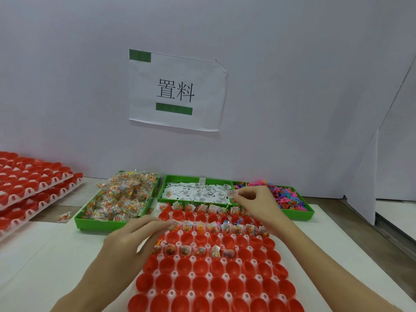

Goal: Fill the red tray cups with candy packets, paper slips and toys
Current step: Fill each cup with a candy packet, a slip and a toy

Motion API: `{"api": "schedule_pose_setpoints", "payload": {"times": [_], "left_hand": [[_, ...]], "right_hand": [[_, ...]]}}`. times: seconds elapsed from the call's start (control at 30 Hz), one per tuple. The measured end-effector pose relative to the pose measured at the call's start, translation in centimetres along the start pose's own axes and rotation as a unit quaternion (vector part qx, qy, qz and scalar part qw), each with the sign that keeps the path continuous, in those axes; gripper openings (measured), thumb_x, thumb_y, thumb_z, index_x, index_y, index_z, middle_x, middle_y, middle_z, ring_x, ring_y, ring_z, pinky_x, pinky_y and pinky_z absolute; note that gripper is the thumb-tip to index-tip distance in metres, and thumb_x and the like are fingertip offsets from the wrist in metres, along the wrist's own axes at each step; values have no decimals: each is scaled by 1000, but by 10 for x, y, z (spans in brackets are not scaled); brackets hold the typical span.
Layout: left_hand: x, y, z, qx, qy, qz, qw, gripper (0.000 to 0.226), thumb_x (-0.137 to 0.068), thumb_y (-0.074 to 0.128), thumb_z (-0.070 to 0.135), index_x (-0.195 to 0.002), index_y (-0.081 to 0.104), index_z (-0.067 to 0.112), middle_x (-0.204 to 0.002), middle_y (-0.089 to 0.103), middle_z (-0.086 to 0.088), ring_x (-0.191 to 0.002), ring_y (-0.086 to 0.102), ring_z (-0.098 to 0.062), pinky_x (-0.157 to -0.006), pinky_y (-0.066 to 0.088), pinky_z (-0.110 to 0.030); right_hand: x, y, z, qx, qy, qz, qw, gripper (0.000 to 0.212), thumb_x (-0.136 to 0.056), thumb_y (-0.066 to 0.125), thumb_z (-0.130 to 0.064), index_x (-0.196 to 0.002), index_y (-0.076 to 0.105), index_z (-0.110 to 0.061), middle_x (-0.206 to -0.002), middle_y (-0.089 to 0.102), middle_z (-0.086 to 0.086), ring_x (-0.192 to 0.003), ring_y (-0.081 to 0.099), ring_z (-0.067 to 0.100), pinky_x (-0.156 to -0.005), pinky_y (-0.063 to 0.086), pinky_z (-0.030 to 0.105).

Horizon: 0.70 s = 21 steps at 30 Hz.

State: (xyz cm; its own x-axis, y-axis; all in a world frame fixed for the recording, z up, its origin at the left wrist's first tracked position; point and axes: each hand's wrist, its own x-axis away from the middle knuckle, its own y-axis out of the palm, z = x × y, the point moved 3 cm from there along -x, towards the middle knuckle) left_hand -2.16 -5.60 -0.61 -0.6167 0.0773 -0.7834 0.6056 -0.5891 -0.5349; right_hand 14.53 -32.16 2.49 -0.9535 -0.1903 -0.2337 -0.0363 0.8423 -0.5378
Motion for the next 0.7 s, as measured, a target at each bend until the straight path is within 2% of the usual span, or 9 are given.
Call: {"api": "schedule_pose_setpoints", "payload": {"times": [0.1,0.2,0.3,0.4,0.47,0.53,0.6,0.7], "left_hand": [[0,6,8,108,-90,17,990,15,-91,78,29,-106,79,29,-96,77,17,-87,74,-4,-80,54,-13],[2,13,17,286,-232,-30,929,31,-78,83,12,-105,80,29,-93,80,0,-86,78,-18,-85,59,-28],[2,20,28,383,-270,-73,881,29,-76,84,10,-100,81,27,-91,80,-9,-86,79,-26,-81,61,-25],[2,21,35,415,-297,-94,855,22,-74,85,11,-94,83,20,-88,80,-12,-86,79,-28,-77,61,-22],[1,19,41,411,-285,-109,859,20,-76,84,10,-94,83,19,-90,80,-11,-86,79,-27,-78,62,-25],[1,19,44,403,-266,-128,866,19,-79,83,12,-96,83,20,-92,80,-10,-87,79,-26,-80,62,-26],[1,18,47,396,-252,-143,872,18,-81,83,15,-98,82,23,-93,80,-8,-88,79,-25,-82,62,-27],[4,19,51,386,-238,-168,875,18,-85,82,19,-102,80,25,-90,80,-9,-87,78,-26,-83,61,-31]], "right_hand": [[49,-3,-20,-83,-18,-37,996,9,-90,77,-20,-83,81,-19,-68,72,-9,-59,59,-4,-61,46,13],[93,-3,-30,-136,-10,-42,990,5,-85,82,-25,-81,82,-22,-74,75,-4,-62,63,-1,-62,48,12],[119,6,-32,-144,-15,-56,988,5,-85,82,-26,-80,80,-23,-76,75,-2,-68,69,5,-67,52,13],[127,17,-31,-116,-42,-66,990,10,-87,79,-21,-78,75,-25,-78,74,-3,-73,70,9,-71,55,19],[129,21,-30,-90,-60,-71,992,13,-86,77,-21,-77,69,-25,-77,72,-4,-71,68,8,-70,54,20],[131,21,-30,-78,-67,-84,991,13,-82,74,-29,-77,63,-23,-80,71,-2,-74,68,10,-70,55,24],[135,21,-31,-80,-63,-109,989,17,-80,72,-35,-78,61,-22,-82,73,2,-78,72,18,-71,59,33],[139,24,-33,-89,-62,-134,985,15,-82,72,-32,-79,60,-22,-81,72,8,-78,73,27,-75,59,47]]}}
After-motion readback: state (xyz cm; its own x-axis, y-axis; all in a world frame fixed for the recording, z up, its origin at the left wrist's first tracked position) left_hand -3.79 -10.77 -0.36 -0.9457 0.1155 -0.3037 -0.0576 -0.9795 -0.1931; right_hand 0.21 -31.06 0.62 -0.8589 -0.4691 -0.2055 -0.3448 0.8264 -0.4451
